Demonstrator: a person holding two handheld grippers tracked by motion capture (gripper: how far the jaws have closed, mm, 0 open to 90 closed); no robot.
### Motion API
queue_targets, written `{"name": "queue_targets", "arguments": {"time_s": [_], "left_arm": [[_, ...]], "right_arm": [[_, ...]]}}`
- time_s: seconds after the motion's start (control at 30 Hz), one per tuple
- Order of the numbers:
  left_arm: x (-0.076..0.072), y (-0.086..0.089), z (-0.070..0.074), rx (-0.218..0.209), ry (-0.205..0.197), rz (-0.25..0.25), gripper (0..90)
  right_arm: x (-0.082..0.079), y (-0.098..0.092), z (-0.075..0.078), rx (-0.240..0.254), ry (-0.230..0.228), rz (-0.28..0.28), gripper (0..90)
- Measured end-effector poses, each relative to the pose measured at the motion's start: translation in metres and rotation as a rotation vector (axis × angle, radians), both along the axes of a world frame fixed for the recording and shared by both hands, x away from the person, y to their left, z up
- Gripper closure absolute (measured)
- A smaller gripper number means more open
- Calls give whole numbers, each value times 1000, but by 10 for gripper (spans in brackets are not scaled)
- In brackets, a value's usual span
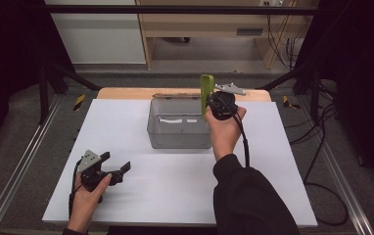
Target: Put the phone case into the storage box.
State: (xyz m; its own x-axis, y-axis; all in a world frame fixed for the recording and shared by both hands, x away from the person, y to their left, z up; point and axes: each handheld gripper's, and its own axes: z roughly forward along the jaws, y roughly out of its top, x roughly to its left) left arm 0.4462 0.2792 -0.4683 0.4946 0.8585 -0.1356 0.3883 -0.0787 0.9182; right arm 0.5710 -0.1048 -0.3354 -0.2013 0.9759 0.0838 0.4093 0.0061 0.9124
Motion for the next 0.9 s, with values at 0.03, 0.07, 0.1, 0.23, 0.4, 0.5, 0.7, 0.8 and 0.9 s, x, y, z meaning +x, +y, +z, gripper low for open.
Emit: {"name": "queue_targets", "arguments": {"time_s": [0.03,0.07,0.1,0.23,0.4,0.5,0.7,0.8,0.9], "left_arm": [[0,0,0,0,0,0,42],[0,0,0,0,0,0,42],[0,0,0,1,0,-1,42],[0,0,0,-2,-1,0,42],[0,0,0,-1,0,0,42],[0,0,0,-1,0,-1,42],[0,0,0,2,2,-2,42],[0,0,0,1,1,-2,42],[0,0,0,2,2,-2,42]], "right_arm": [[0,1,0,1,1,-2,773],[0,1,0,1,1,-2,773],[0,1,-1,1,1,-3,773],[0,2,-2,-2,0,-3,773],[-1,2,-5,2,2,-10,773],[-1,1,-9,5,3,-14,773],[-3,2,-12,0,-12,-25,773],[-5,3,-12,-11,-29,-32,774],[-6,5,-14,-22,-35,-42,774]]}}
